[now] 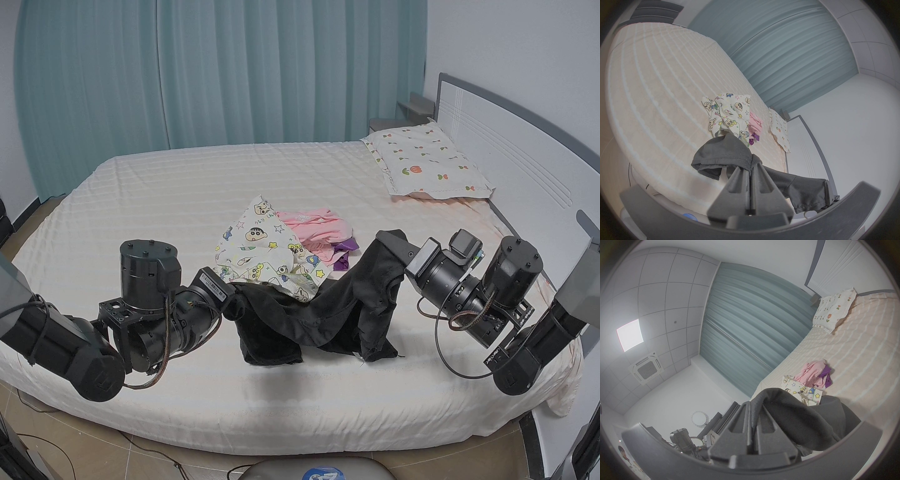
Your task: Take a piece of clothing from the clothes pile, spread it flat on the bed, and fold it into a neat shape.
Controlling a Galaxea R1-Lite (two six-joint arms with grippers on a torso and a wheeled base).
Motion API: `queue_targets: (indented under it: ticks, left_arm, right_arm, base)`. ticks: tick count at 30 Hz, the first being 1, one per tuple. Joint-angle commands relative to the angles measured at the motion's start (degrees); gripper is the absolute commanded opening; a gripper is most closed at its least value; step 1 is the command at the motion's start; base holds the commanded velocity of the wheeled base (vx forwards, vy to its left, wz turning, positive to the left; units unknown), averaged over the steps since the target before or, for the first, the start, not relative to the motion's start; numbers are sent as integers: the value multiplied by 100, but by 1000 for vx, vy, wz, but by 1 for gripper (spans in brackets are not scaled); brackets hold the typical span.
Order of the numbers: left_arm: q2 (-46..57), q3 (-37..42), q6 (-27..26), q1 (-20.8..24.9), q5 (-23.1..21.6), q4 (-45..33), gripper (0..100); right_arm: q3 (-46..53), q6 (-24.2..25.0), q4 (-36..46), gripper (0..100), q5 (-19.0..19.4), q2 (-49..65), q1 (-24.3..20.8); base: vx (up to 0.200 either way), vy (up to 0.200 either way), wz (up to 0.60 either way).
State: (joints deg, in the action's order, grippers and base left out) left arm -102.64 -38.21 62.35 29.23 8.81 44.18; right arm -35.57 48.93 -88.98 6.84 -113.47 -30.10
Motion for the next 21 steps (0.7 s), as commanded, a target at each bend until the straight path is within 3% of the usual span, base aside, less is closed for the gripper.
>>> queue_targets:
  ticks: [1,21]
  left_arm:
    - [166,50,22,-102,-55,3,0]
    - [711,59,22,-383,-117,-6,0]
  right_arm:
    - [-2,2,-85,0,46,-35,-14]
    - [-433,-288,-85,0,54,9,-260]
  base:
    - [0,0,0]
    - [0,200,0]
